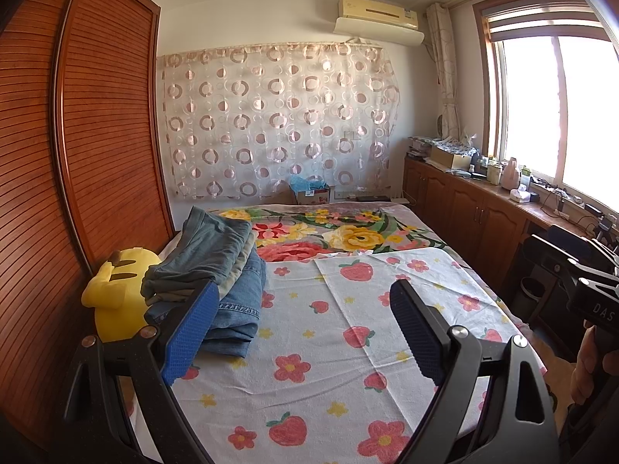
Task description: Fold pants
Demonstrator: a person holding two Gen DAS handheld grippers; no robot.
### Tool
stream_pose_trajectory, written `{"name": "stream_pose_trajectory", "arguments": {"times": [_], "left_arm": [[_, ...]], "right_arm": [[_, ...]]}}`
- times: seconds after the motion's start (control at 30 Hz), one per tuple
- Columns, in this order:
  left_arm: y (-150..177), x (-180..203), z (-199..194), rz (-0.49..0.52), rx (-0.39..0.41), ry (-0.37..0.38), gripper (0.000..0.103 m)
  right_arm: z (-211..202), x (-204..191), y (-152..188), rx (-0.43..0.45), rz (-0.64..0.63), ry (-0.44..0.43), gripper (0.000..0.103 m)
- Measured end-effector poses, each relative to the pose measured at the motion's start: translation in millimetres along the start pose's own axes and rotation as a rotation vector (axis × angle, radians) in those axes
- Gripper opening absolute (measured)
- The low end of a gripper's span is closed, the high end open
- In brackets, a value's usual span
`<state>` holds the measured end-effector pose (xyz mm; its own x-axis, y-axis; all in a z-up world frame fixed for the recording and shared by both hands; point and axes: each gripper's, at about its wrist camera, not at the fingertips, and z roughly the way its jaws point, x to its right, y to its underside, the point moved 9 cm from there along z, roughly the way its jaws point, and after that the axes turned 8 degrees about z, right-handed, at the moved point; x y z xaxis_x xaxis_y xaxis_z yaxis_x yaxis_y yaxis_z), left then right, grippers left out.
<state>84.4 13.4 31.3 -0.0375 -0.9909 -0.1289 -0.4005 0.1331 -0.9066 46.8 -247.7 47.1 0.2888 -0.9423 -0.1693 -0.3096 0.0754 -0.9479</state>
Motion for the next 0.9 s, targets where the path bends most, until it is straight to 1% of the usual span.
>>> {"name": "stream_pose_trajectory", "arguments": {"times": [0.9], "left_arm": [[0.9,0.9,0.1,0.002,0.001,0.0,0.09]], "right_arm": [[2.8,0.8,1.8,-0.003,0.002,0.005,0.082]]}}
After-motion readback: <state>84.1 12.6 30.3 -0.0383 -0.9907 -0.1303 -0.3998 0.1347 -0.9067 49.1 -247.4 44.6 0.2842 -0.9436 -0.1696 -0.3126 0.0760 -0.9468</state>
